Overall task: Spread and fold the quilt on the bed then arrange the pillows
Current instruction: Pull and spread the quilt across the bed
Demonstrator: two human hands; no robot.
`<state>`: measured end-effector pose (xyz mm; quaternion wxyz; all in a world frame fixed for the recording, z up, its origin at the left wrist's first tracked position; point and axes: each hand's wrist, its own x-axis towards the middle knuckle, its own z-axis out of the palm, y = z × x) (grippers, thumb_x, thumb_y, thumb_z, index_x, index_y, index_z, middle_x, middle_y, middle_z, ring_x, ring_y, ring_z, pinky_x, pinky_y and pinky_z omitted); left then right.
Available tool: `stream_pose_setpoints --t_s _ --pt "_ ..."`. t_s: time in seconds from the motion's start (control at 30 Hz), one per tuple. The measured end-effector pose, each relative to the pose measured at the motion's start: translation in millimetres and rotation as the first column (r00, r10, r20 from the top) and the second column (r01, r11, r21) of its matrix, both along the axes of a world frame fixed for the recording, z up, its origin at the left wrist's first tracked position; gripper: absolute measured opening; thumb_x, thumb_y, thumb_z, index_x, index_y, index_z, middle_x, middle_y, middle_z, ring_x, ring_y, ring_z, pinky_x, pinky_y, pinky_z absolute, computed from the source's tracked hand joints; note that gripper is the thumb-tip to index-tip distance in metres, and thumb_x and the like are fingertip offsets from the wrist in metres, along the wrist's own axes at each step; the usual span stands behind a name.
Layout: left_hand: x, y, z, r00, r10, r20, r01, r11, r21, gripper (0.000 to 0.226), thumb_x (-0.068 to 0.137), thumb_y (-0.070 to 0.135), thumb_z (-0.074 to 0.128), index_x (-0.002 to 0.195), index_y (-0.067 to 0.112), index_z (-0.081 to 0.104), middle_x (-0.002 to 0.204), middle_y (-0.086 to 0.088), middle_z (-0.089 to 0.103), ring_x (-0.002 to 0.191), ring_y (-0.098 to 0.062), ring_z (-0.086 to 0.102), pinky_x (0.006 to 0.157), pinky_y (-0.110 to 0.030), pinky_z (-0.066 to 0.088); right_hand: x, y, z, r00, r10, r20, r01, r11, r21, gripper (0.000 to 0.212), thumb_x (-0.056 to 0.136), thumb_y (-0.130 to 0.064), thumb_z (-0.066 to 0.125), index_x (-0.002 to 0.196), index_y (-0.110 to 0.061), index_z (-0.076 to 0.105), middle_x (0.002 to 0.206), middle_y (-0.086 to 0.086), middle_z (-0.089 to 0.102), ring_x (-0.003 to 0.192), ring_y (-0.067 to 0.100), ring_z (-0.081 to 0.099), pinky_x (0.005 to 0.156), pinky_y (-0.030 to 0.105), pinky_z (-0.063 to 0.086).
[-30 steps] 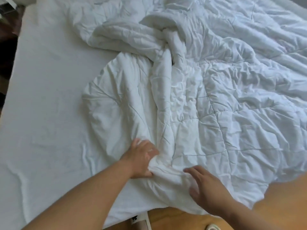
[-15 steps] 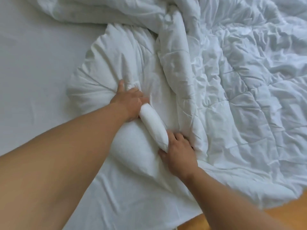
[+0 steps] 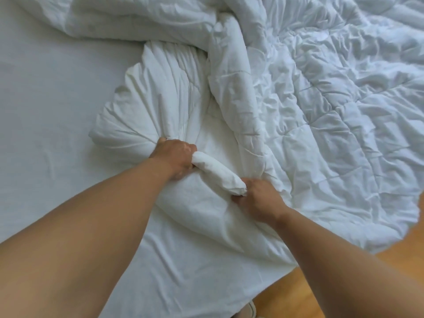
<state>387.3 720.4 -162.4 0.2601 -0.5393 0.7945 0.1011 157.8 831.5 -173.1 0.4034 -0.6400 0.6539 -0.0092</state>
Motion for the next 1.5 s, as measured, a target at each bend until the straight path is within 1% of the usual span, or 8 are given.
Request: stream_pose_setpoints --t_s 0.3,0.47,0.63,0.8,0.93,1.03,1.2,1.5 --pt "27.9 111.0 18.4 0.998 0.056 -0.032 -0.052 0.991 0.122 0.043 0.091 0.058 0.041 0.118 0.028 0.055 0.116 -0.001 0.066 0.11 -0.026 0.059 0.088 -0.041 0.04 10.1 89.0 27.1 0.967 0.214 -0.138 -0.215 0.977 0.006 0.023 0.09 -0.046 0.061 0.105 -0.029 0.061 0.101 -0.003 0.069 0.097 0.026 0.062 0.087 0.041 0.05" --pt "35.3 217.0 34.7 0.981 0.184 -0.053 -0.168 0.961 0.218 0.048 0.085 0.06 0.046 0.12 0.03 0.059 0.119 -0.001 0.066 0.11 -0.027 0.061 0.09 -0.039 0.047 1.6 153.2 41.9 0.918 0.322 -0.233 -0.317 0.947 0.059 0.016 0.088 -0.046 0.059 0.085 -0.031 0.055 0.084 -0.008 0.064 0.088 0.02 0.063 0.08 0.038 0.049" --pt "38.3 274.4 56.2 0.972 0.228 -0.053 -0.189 0.897 0.399 0.066 0.08 0.076 0.048 0.127 0.029 0.051 0.122 -0.001 0.062 0.113 -0.027 0.058 0.094 -0.044 0.046 18.0 198.9 44.3 0.862 0.285 -0.42 -0.331 0.943 -0.041 0.018 0.075 -0.012 0.056 0.079 -0.027 0.046 0.062 -0.006 0.042 0.062 0.023 0.048 0.063 0.034 0.032" --pt "95.2 224.5 83.2 0.966 -0.001 -0.258 0.078 0.954 0.291 0.088 0.067 0.071 0.068 0.142 0.036 0.036 0.148 0.009 0.034 0.138 -0.019 0.032 0.112 -0.04 0.032 71.5 203.9 55.1 0.942 0.221 -0.252 -0.259 0.957 -0.132 0.066 0.08 -0.038 0.058 0.142 -0.03 0.038 0.124 -0.005 0.054 0.108 0.02 0.057 0.095 0.037 0.043" --pt "155.6 162.0 91.5 0.916 -0.4 0.04 0.395 0.914 0.097 0.111 0.06 0.086 0.059 0.152 0.043 0.014 0.164 0.006 -0.008 0.151 -0.021 -0.012 0.118 -0.054 -0.001 155.4 186.8 64.5 0.959 0.262 -0.11 -0.279 0.941 -0.19 0.088 0.079 -0.055 0.06 0.153 -0.032 0.019 0.147 -0.002 0.039 0.126 0.024 0.049 0.108 0.04 0.037" --pt "177.0 124.9 75.0 0.895 -0.416 0.159 0.417 0.908 0.029 0.117 0.057 0.088 0.059 0.149 0.052 -0.005 0.16 0.005 -0.025 0.147 -0.033 -0.025 0.111 -0.07 0.001 214.6 164.6 52.2 0.983 0.142 -0.12 -0.16 0.974 -0.159 0.11 0.071 -0.066 0.066 0.155 -0.032 0.004 0.153 0.0 0.03 0.132 0.027 0.042 0.11 0.047 0.033" --pt "185.7 118.7 26.1 0.981 -0.092 -0.172 0.103 0.993 0.058 0.087 0.061 0.064 0.075 0.132 0.053 0.025 0.156 0.007 0.003 0.146 -0.029 0.003 0.101 -0.058 0.041 261.9 145.1 11.2 0.967 0.055 -0.249 -0.077 0.994 -0.079 0.117 0.064 -0.063 0.071 0.155 -0.032 0.003 0.146 0.002 0.038 0.126 0.03 0.048 0.102 0.056 0.035" --pt "178.2 110.9 18.5 0.971 -0.145 -0.192 0.145 0.989 -0.013 0.047 0.083 0.036 0.064 0.127 0.032 0.048 0.133 -0.001 0.042 0.113 -0.029 0.052 0.083 -0.037 0.044 250.4 122.1 -1.4 0.989 -0.047 -0.137 0.022 0.984 -0.175 0.054 0.075 -0.04 0.061 0.127 -0.04 0.048 0.095 -0.004 0.07 0.086 0.027 0.066 0.07 0.036 0.049"
